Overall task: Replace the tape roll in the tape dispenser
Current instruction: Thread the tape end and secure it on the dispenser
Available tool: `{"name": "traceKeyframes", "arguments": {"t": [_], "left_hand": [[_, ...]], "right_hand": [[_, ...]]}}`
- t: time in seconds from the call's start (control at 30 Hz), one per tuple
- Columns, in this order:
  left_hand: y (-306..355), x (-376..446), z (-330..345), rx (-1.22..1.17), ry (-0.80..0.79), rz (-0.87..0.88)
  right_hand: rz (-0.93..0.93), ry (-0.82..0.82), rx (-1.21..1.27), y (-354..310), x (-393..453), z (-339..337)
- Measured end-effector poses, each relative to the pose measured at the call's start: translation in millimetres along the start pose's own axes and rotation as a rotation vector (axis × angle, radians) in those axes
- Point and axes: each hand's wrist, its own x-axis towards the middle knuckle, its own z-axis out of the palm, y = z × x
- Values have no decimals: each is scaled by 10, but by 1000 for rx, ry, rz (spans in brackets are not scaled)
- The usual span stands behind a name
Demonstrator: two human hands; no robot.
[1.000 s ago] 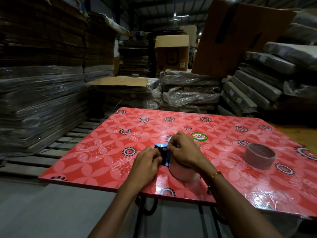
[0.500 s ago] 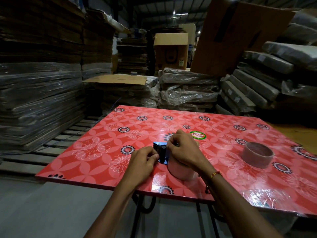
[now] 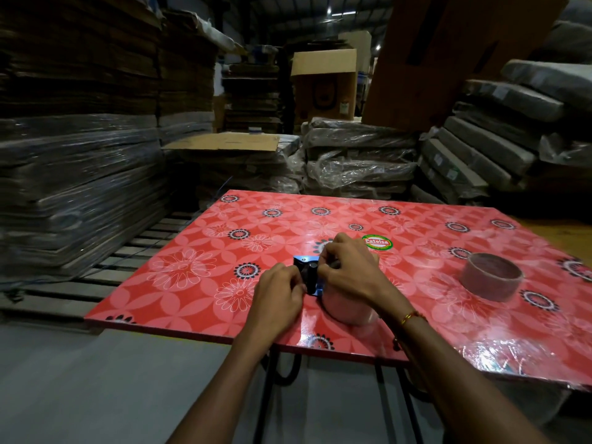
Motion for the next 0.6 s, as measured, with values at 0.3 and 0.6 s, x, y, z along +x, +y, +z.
{"name": "traceKeyframes", "arguments": {"t": [0.3, 0.6], "left_hand": [[-11, -6, -16, -99, -5, -23], [24, -17, -8, -60, -7, -20]], "right_hand": [[13, -65, -21, -24, -9, -11], [37, -56, -42, -70, -15, 19]]}}
